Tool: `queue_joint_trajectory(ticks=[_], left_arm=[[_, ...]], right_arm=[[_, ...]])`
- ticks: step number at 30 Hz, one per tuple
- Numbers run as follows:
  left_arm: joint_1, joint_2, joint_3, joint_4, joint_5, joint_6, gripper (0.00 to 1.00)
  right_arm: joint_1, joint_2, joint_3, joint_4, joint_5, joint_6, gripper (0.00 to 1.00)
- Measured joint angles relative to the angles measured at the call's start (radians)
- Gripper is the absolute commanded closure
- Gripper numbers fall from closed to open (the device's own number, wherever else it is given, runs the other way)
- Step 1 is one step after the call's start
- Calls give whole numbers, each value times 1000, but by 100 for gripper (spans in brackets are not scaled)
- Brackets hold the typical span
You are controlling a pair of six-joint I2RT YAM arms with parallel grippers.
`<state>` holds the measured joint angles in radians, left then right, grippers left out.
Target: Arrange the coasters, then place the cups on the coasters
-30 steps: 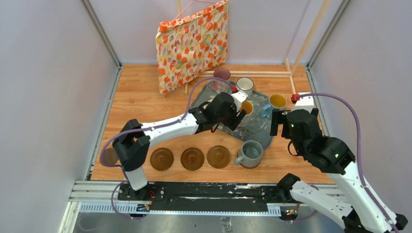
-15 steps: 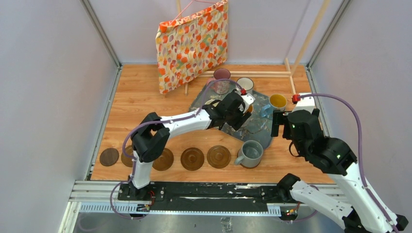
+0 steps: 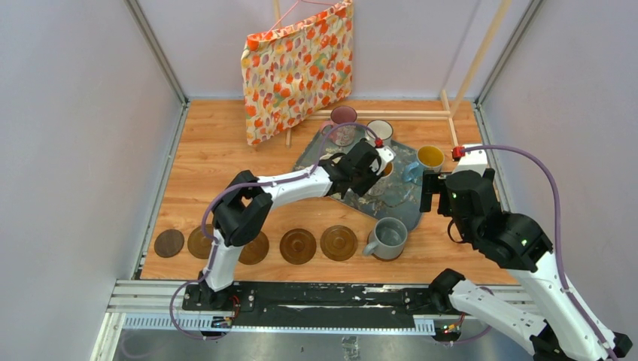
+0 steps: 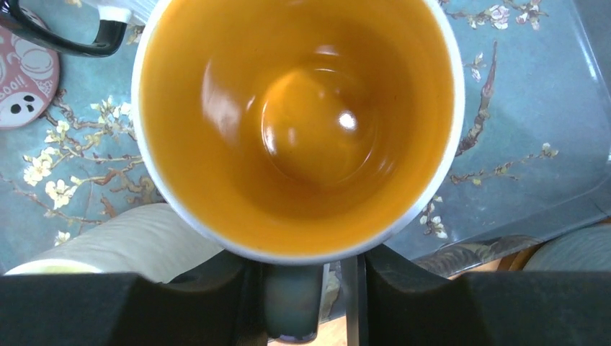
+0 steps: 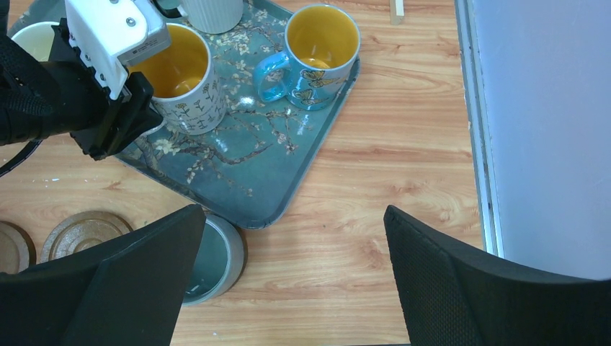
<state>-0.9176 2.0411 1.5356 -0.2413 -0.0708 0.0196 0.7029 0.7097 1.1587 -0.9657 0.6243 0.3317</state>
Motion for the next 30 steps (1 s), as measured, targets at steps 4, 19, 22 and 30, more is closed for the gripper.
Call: queue_joint_trajectory(ticks=[4, 19, 22, 30], left_arm=[[0, 5, 5, -2, -1, 10, 85], [-3, -55, -85, 44, 1, 15, 100], [-8, -100, -136, 44, 0, 10, 100], [-28, -219, -229, 64, -3, -27, 100]], right_arm=[[0, 0, 0, 0, 0, 0, 0], [0, 13, 0, 0, 1, 0, 0], [0, 17, -2, 1, 2, 0, 0], [0, 23, -8, 1, 6, -2, 0]])
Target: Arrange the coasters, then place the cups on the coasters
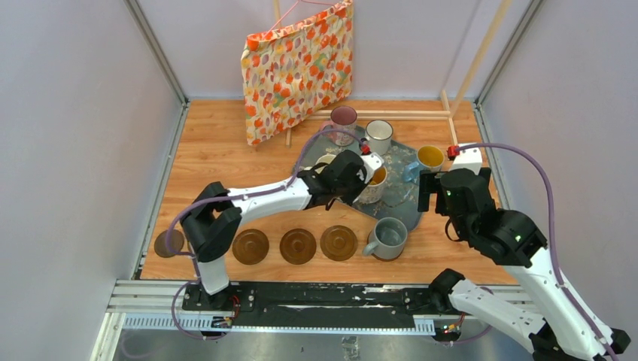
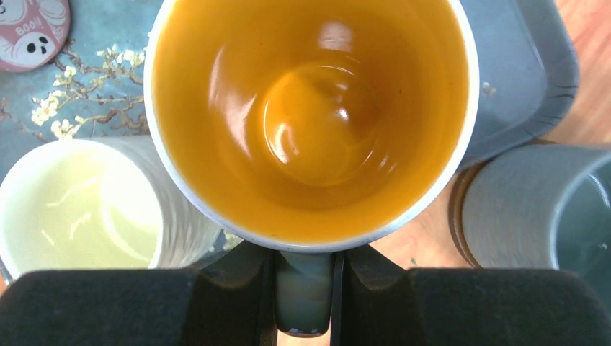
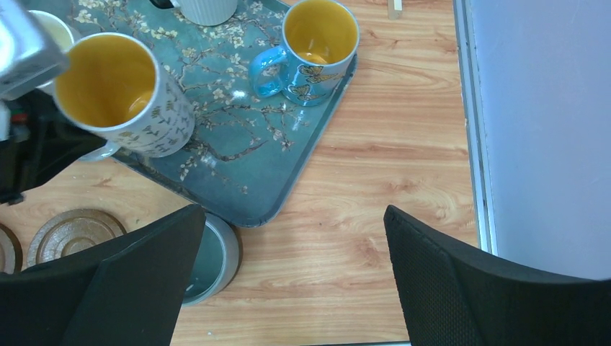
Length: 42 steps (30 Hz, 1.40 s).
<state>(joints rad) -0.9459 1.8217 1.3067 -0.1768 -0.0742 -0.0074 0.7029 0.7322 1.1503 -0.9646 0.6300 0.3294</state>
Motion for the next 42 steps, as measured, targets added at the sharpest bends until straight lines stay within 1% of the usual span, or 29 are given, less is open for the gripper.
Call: queue_joint_trajectory(ticks=[11, 15, 20, 28, 33, 37, 42], left_arm=[[-32, -274, -229, 21, -48, -101, 100], [-58, -388, -326, 8, -73, -137, 100], [-104, -497, -408, -42, -108, -175, 100], [-216, -583, -479, -110, -161, -227, 100], [-269, -597, -517, -121, -198, -261, 100], [-297, -591, -533, -126, -211, -283, 100], [-302, -570, -535, -125, -223, -301, 100]], right_arm=[[0, 13, -13, 17, 3, -10, 0], [0, 19, -18, 28, 3, -10, 0], [0, 23, -28, 37, 2, -10, 0], [0, 34, -37, 51, 3, -8, 0], [0, 39, -39, 55, 3, -8, 0], [0, 41, -39, 59, 3, -8, 0], [0, 46, -39, 60, 3, -8, 0]])
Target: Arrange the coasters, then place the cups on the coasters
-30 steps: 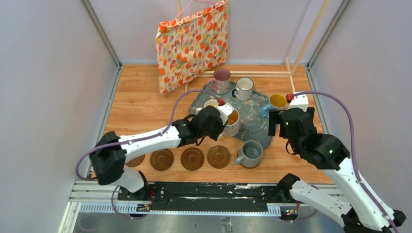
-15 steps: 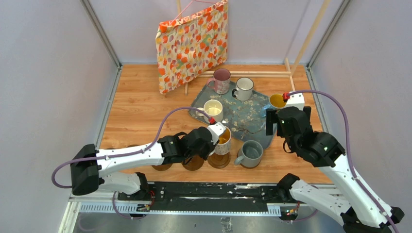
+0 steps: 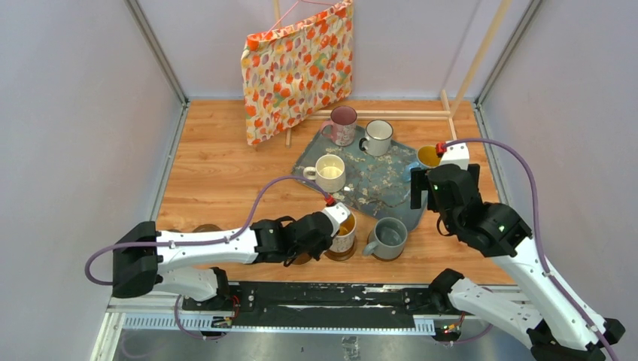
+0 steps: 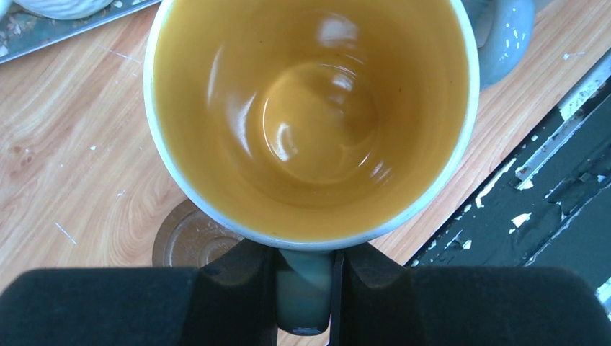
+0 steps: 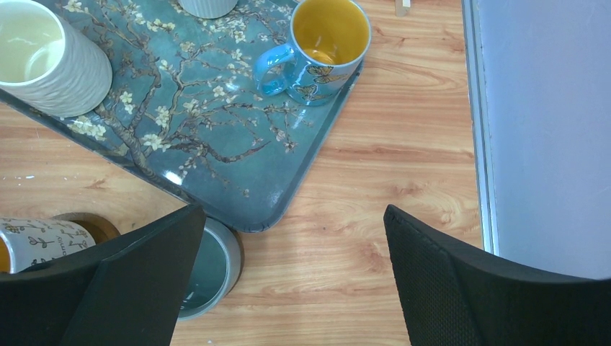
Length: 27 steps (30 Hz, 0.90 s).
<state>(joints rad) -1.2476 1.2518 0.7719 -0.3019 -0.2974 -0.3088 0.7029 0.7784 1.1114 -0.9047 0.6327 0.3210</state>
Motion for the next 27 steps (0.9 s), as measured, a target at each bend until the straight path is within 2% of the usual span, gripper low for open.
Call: queue_joint_trajectory(ticks=[27], left_arm=[[-26, 90, 0, 39, -3, -34, 100]], right_arm=[[0, -17, -13, 1, 0, 1, 0]])
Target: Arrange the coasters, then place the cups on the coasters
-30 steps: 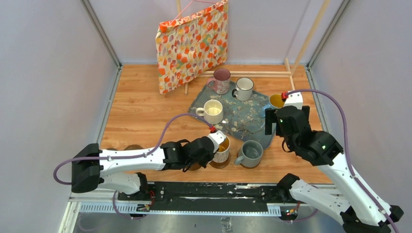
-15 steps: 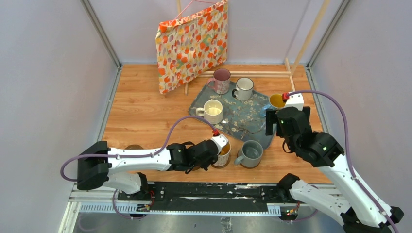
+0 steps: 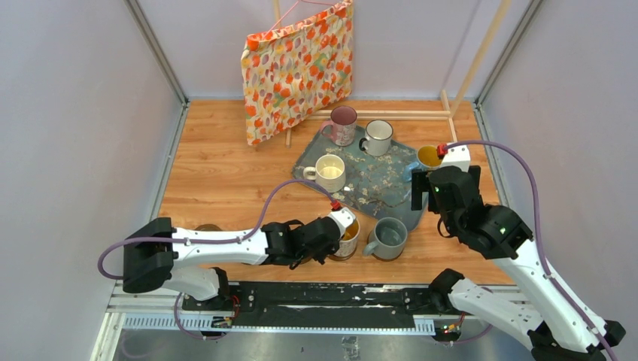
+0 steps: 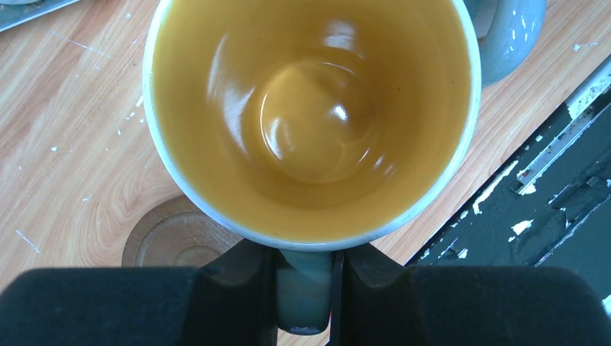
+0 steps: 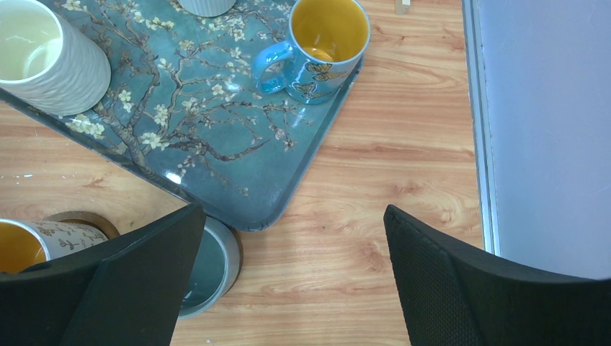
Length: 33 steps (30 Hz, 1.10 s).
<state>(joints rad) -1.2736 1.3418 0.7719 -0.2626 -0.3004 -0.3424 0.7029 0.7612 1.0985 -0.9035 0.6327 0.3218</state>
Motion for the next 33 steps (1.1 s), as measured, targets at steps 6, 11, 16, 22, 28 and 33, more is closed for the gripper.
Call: queue_joint_trajectory(ticks=[6, 11, 16, 22, 28, 33], left_arm=[[-1, 2, 0, 4, -10, -10, 100], [-1, 3, 0, 3, -19, -11, 100], [-3, 4, 0, 3, -24, -14, 100], [-3, 4, 0, 3, -23, -14, 100], [-3, 3, 0, 1, -24, -14, 100], [-4, -3, -6, -2, -25, -14, 100]], right_arm=[[0, -2, -4, 1, 0, 0, 0], [0, -2, -5, 1, -1, 0, 0], [0, 0, -5, 1, -1, 0, 0], [0, 1, -5, 2, -2, 5, 0], [0, 1, -5, 2, -4, 12, 1], [0, 1, -5, 2, -5, 20, 0]])
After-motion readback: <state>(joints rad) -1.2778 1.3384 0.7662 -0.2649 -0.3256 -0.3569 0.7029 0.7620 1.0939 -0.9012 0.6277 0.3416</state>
